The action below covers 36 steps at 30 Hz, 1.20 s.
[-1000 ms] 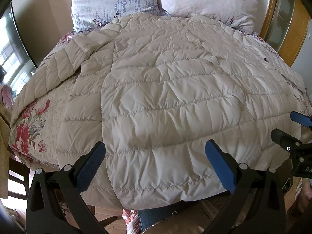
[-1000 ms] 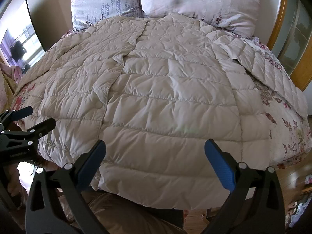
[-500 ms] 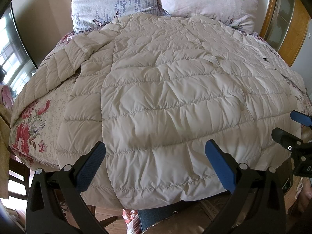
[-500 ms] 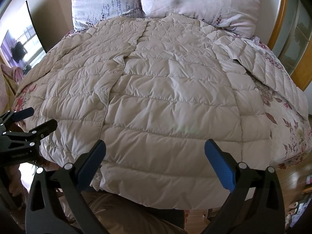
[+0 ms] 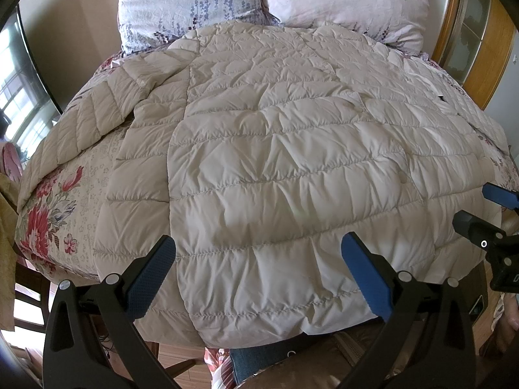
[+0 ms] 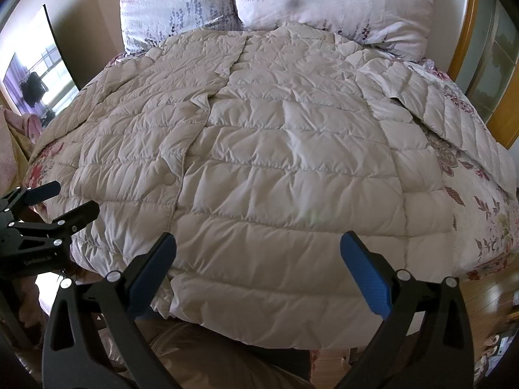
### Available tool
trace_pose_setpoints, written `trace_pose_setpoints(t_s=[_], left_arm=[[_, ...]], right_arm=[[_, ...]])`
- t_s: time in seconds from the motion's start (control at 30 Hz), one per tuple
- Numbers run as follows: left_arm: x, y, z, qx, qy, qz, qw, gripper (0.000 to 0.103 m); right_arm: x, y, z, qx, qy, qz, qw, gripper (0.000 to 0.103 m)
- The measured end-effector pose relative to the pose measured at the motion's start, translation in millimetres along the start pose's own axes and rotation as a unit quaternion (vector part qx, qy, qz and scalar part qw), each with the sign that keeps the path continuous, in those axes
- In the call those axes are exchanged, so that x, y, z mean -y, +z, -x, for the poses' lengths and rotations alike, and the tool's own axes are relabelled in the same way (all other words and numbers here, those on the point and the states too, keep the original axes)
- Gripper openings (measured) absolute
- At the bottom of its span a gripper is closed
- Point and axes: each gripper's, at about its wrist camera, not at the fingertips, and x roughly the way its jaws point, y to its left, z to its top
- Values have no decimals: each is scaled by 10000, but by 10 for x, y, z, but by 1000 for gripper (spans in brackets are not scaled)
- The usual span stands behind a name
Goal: Fold large clothes
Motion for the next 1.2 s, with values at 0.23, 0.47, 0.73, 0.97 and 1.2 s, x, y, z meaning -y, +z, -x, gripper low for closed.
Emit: trace_pose_setpoints(t_s=[0.23, 0.47, 0.73, 0.97, 1.2], left_arm=[[0, 0, 0, -1, 1, 4, 10000, 102], [0, 0, -1, -3, 1, 2, 10000, 102], [0, 0, 0, -5, 5, 3, 10000, 102], [1, 2, 0, -3, -17, -10, 10000, 102], [-28, 116, -57, 0, -107, -4, 9999, 102]], right_arm=[[-15, -1, -7, 0, 28, -11, 10000, 101], [-18, 1, -8, -1, 37, -20, 10000, 101], [-30, 2, -8, 0, 49, -26, 10000, 101], [-41, 25, -1, 25, 106, -65, 9999, 101], [55, 90, -19, 61, 272, -193, 9994, 101]])
